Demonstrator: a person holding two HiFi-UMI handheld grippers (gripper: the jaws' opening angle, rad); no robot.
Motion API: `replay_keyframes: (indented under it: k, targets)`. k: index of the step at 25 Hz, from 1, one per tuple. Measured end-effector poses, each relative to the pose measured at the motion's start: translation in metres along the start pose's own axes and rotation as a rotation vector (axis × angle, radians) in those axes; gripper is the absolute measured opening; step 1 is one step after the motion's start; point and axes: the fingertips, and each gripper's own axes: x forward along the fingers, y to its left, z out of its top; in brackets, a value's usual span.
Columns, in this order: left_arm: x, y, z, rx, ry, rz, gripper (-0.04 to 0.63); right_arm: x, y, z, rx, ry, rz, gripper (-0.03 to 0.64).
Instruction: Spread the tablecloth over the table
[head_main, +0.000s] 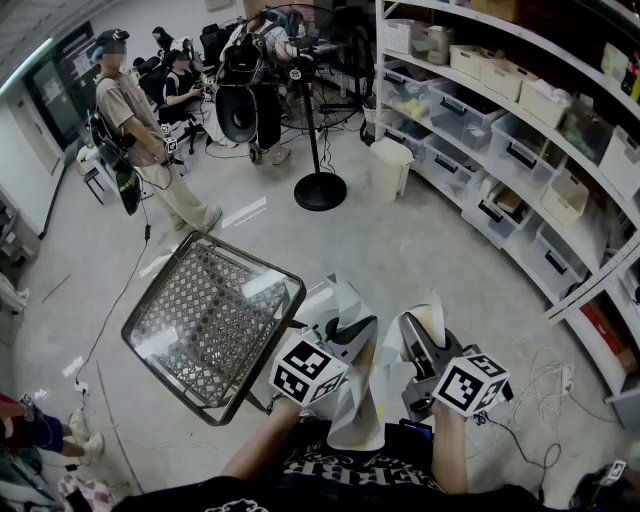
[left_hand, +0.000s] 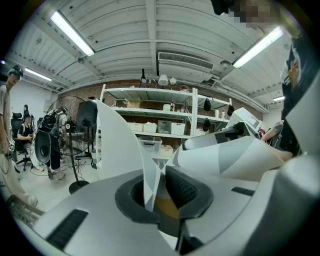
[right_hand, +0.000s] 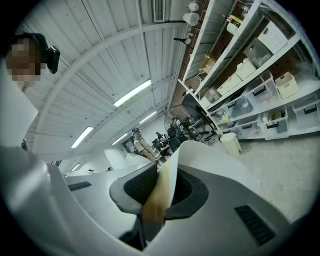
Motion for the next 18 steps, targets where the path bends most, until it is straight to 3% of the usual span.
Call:
replay_keyframes:
  k: [10, 18]
  targets:
    - [0.005, 0.013, -0.010, -0.030, 0.018, 0.056, 0.051, 0.003, -0.013, 0.001, 0.101, -0.002, 0.038, 0.052]
    - [0.001, 0.050, -0.021, 0.015, 0.069, 0.154, 0.052, 0.009, -0.032, -0.008, 0.103, 0.057, 0.017, 0.046]
